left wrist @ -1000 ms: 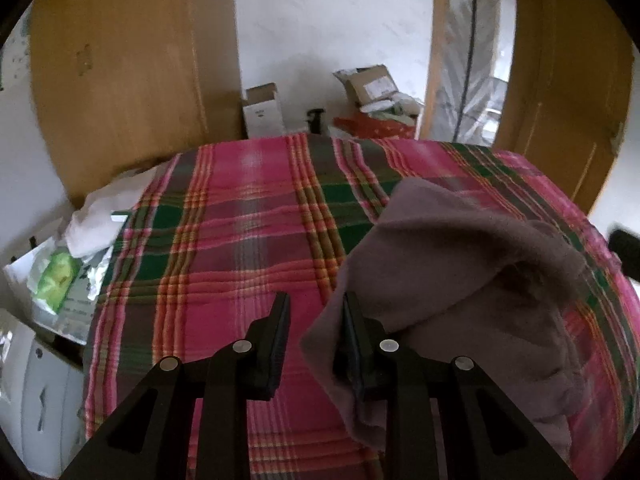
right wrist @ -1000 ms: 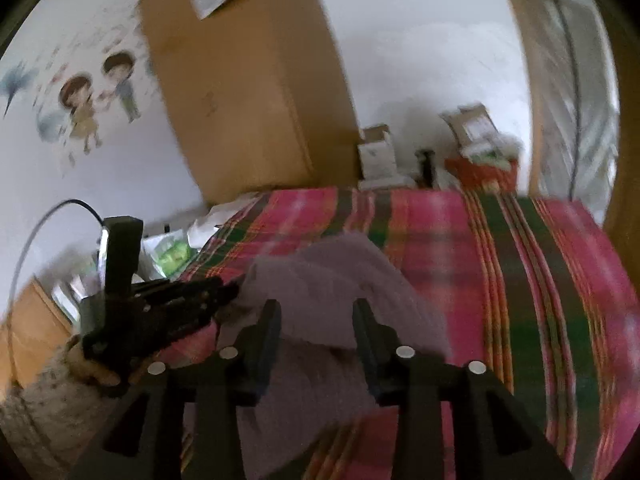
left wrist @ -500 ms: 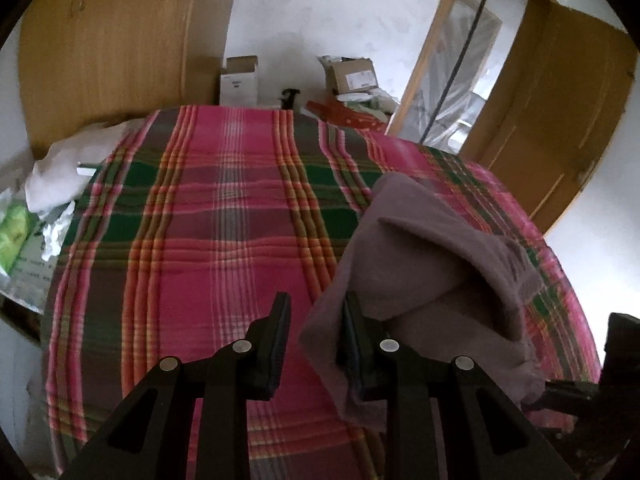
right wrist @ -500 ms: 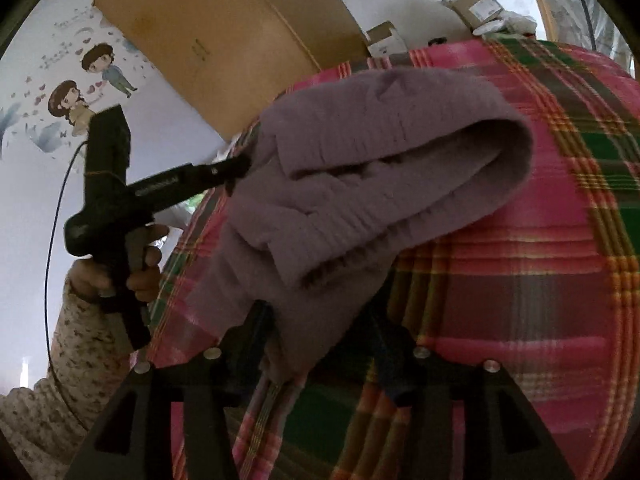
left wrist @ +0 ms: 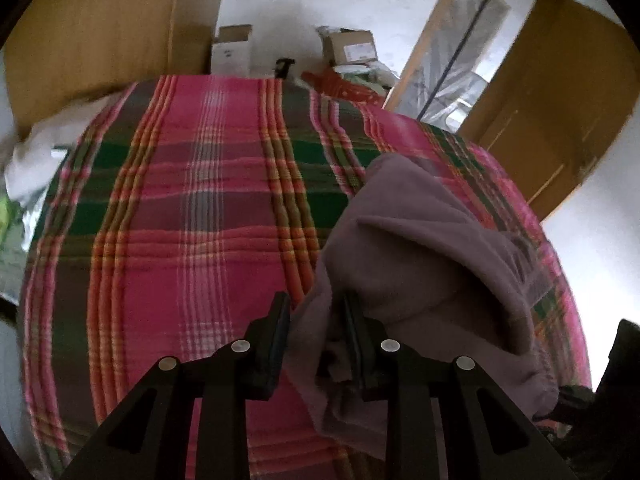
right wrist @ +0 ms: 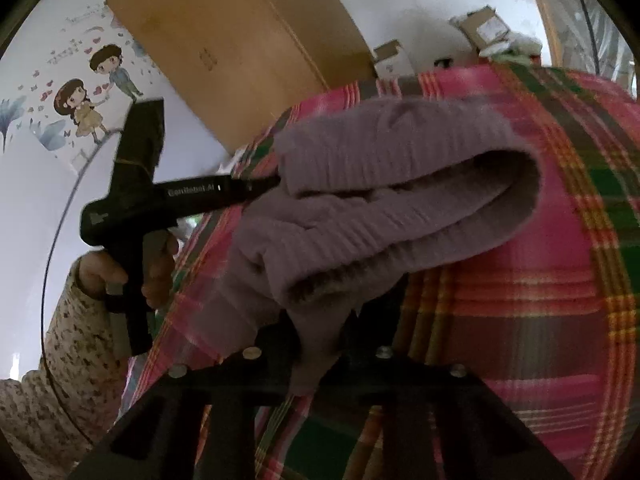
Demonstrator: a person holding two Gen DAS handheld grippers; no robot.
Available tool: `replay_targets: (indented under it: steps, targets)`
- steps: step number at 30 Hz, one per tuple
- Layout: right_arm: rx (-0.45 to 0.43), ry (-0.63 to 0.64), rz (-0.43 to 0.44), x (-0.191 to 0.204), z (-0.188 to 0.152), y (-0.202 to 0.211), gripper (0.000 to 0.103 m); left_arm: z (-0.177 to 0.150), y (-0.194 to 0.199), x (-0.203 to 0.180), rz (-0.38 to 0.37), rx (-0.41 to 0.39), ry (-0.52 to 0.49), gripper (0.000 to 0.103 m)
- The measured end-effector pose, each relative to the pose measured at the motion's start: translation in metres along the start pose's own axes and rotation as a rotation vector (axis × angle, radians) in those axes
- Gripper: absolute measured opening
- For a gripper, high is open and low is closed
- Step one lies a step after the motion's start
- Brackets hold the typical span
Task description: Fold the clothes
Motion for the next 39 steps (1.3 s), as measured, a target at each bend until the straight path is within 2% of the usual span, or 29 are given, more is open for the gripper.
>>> replay_targets:
  steps: [1, 3, 6, 11, 15, 21, 24, 28, 30, 32, 39]
  targets:
    - [-0.012, 0.008, -0.006, 0.003, 0.002, 0.007, 0.018, 0.0, 0.0, 0.0, -0.003, 0.004, 0.009, 0.027]
    - [-0.037, 0.027, -0.027, 0.004, 0.005, 0.016, 0.017, -0.003, 0.002, -0.002, -0.014, 0.004, 0.022, 0.019]
    - [-0.081, 0.03, -0.051, 0.002, 0.004, 0.029, 0.016, -0.007, 0.011, -0.005, -0.046, -0.01, 0.044, 0.014]
    - [-0.158, 0.044, -0.11, 0.005, 0.011, 0.052, 0.014, -0.009, 0.031, -0.013, -0.146, -0.048, 0.106, 0.012]
    - [-0.234, 0.085, -0.179, 0.007, 0.015, 0.088, 0.013, -0.008, 0.044, -0.031, -0.197, -0.074, 0.094, 0.01]
    - [-0.329, 0.171, -0.336, 0.016, 0.03, 0.135, 0.011, -0.011, 0.059, -0.068, -0.291, -0.094, 0.06, 0.007]
    - [-0.366, 0.247, -0.448, 0.025, 0.039, 0.155, 0.011, -0.011, 0.067, -0.086, -0.338, -0.114, 0.045, 0.007]
    - [-0.4, 0.345, -0.587, 0.032, 0.051, 0.173, 0.011, -0.017, 0.07, -0.11, -0.409, -0.099, 0.023, 0.006]
    - [-0.383, 0.41, -0.679, 0.03, 0.05, 0.174, 0.011, -0.021, 0.067, -0.118, -0.422, -0.086, 0.009, 0.006]
    - [-0.337, 0.421, -0.738, 0.021, 0.046, 0.17, 0.011, -0.026, 0.062, -0.12, -0.423, -0.065, 0.001, 0.007]
    - [-0.171, 0.285, -0.776, -0.029, 0.0, 0.165, 0.011, -0.043, 0.045, -0.129, -0.425, 0.009, -0.028, 0.006]
Point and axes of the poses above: each gripper's, at about its wrist camera, not at the fingertips, and y roughly against the way its jaws point, x to its left, z to its top, the point moved 1 cm from there along -y, roughly the way its jaws point, and after that the axes turned 4 degrees about z, right-handed, at the moved point
